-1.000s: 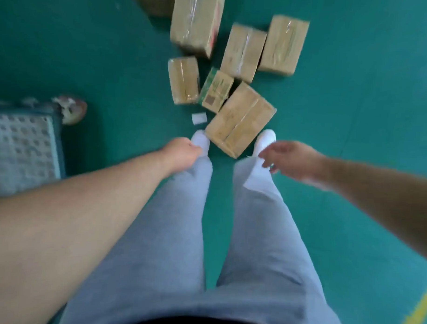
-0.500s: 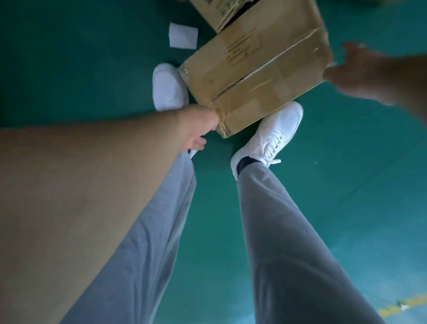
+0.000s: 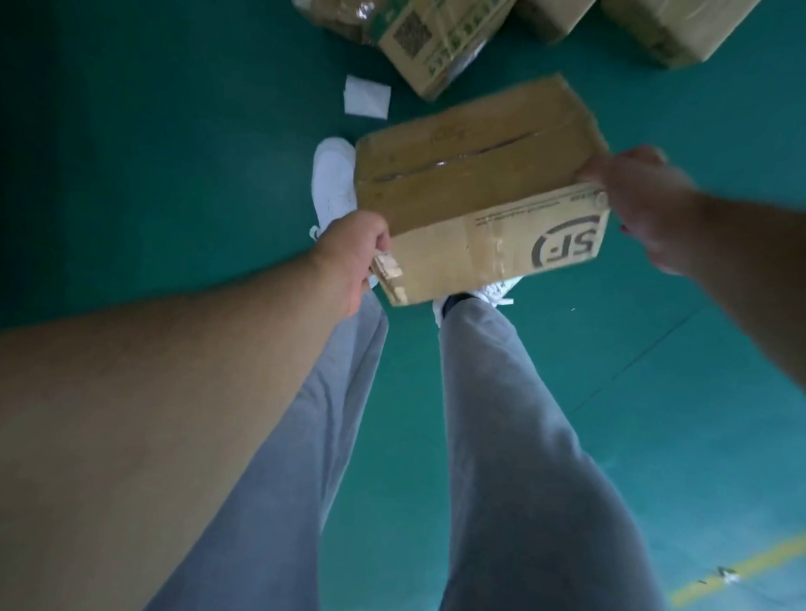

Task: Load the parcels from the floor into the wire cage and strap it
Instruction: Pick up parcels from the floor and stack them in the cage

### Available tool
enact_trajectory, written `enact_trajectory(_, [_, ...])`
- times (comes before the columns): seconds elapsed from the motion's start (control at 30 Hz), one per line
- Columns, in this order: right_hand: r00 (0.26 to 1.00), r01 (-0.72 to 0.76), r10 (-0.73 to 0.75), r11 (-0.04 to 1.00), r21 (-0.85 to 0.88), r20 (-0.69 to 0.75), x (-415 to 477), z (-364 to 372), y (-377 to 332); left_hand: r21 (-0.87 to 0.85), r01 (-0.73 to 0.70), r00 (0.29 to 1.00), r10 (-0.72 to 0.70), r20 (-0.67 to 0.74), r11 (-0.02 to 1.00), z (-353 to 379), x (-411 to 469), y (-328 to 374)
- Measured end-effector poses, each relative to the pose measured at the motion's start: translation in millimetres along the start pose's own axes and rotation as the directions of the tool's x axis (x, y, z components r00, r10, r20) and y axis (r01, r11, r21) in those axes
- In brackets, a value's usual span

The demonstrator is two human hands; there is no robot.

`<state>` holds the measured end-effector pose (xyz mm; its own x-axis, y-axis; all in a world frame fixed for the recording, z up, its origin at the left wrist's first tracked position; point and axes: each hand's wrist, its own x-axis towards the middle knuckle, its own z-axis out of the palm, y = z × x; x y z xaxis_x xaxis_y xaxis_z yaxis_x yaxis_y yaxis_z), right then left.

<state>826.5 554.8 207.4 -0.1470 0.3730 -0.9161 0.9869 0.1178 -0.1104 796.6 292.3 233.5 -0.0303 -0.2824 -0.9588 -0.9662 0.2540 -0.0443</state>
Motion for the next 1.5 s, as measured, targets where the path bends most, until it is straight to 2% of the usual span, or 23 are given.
enact_trajectory(0.2, [0.986,0.074,-0.09,0.991,0.113,0.141,-141,-70,-47,-0.076,-0.136,0.991,0.136,-0.002,0.988,-79,-155,30])
enact_trajectory(0.3, [0.976,0.125,-0.154,0.975,0.183,0.156,-225,-105,-88,-0.132,-0.236,0.972,0.235,-0.019,0.963,-127,-244,45])
enact_trajectory(0.53, [0.912,0.324,-0.327,0.944,0.053,0.248,-388,-133,-170,-0.334,-0.431,0.896,0.441,-0.052,0.838,-233,-389,31])
enact_trajectory(0.6, [0.886,0.388,-0.374,0.922,0.001,0.274,-421,-124,-195,-0.404,-0.417,0.9,0.431,-0.061,0.814,-261,-405,22])
enact_trajectory(0.7, [0.839,0.493,-0.451,0.867,-0.073,0.305,-476,-91,-233,-0.557,-0.32,0.933,0.357,-0.045,0.766,-311,-414,-2])
enact_trajectory(0.8, [0.796,0.577,-0.512,0.802,-0.151,0.322,-529,-28,-261,-0.68,-0.311,0.936,0.339,-0.097,0.664,-374,-413,-24])
enact_trajectory(1.07, [0.73,0.665,-0.54,0.703,-0.252,0.419,-609,168,-330,-0.791,-0.34,0.932,0.295,-0.211,0.509,-550,-378,-85])
enact_trajectory(1.17, [0.706,0.687,-0.539,0.679,-0.26,0.458,-628,220,-347,-0.789,-0.322,0.938,0.289,-0.191,0.524,-593,-370,-99])
enact_trajectory(1.33, [0.683,0.713,-0.532,0.636,-0.296,0.501,-657,299,-374,-0.84,-0.224,0.958,0.271,-0.095,0.494,-658,-356,-119])
enact_trajectory(1.5, [0.715,0.688,-0.484,0.614,-0.387,0.504,-657,350,-405,-0.912,-0.196,0.967,0.223,-0.12,0.359,-693,-319,-105])
